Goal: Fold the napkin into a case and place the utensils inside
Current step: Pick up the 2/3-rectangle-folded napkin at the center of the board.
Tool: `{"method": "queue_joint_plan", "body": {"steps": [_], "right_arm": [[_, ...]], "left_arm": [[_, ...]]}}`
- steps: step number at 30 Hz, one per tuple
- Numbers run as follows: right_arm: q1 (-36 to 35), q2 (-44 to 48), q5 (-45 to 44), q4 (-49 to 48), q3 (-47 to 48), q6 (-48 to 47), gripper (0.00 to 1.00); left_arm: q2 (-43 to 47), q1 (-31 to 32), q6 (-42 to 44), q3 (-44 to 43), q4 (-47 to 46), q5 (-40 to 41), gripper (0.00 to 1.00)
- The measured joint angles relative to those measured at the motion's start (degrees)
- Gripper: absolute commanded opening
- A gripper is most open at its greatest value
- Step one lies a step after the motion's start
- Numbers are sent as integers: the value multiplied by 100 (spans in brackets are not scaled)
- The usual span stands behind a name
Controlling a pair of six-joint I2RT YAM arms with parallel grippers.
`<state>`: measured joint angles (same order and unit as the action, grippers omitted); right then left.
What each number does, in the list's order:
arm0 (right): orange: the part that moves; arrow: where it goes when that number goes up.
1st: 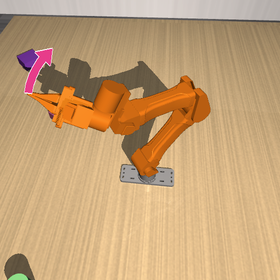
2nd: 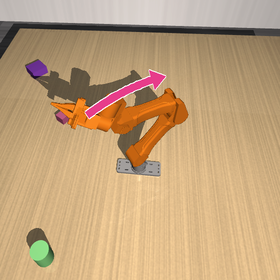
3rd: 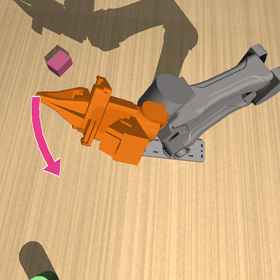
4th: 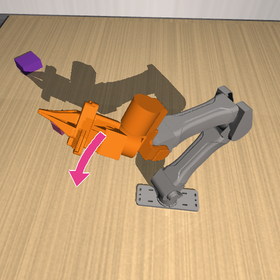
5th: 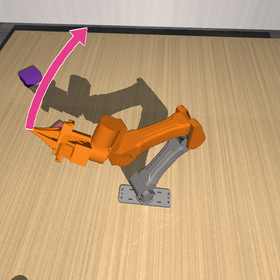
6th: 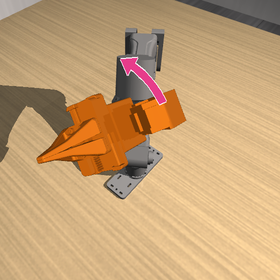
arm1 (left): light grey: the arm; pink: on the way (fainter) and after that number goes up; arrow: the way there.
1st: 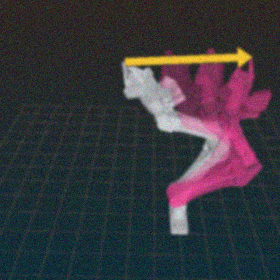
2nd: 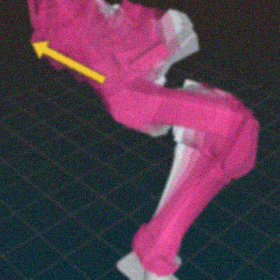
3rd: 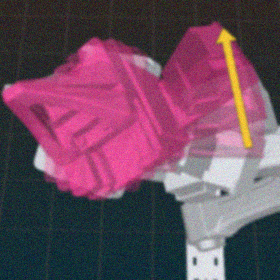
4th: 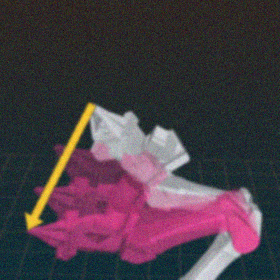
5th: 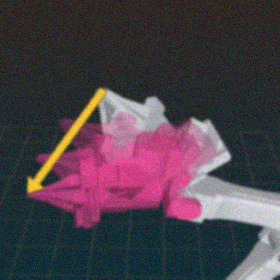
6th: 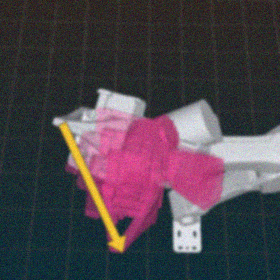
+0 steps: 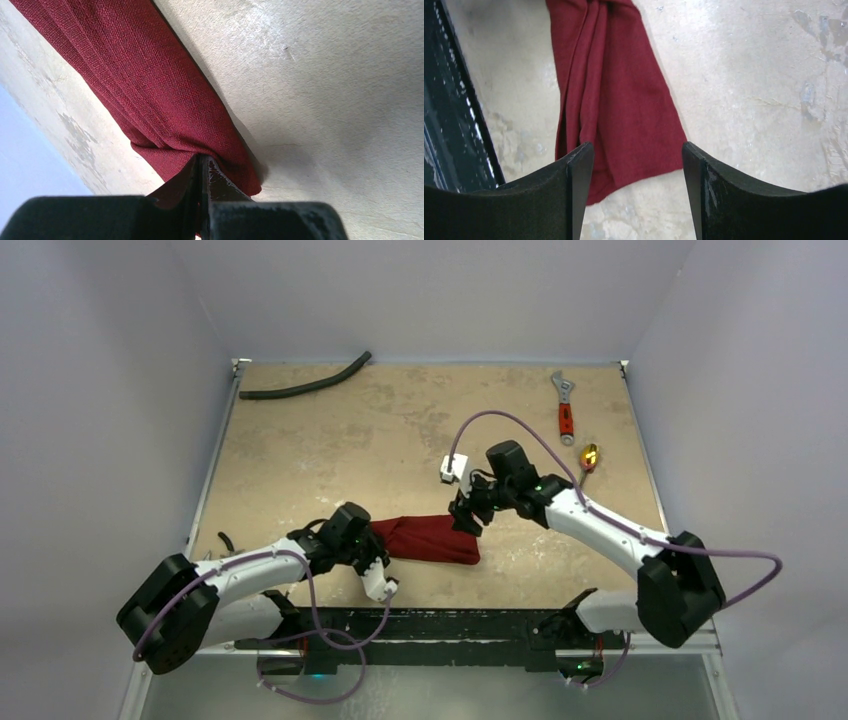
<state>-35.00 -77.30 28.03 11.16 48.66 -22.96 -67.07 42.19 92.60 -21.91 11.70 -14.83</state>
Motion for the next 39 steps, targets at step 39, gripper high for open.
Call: {"method": "queue_joint_plan", "body": {"steps": [39], "right_arm": [[-1832, -446, -2002, 1123, -426, -1475, 79]], "left_arm": [[254, 0, -199, 120, 87, 162, 0]]}}
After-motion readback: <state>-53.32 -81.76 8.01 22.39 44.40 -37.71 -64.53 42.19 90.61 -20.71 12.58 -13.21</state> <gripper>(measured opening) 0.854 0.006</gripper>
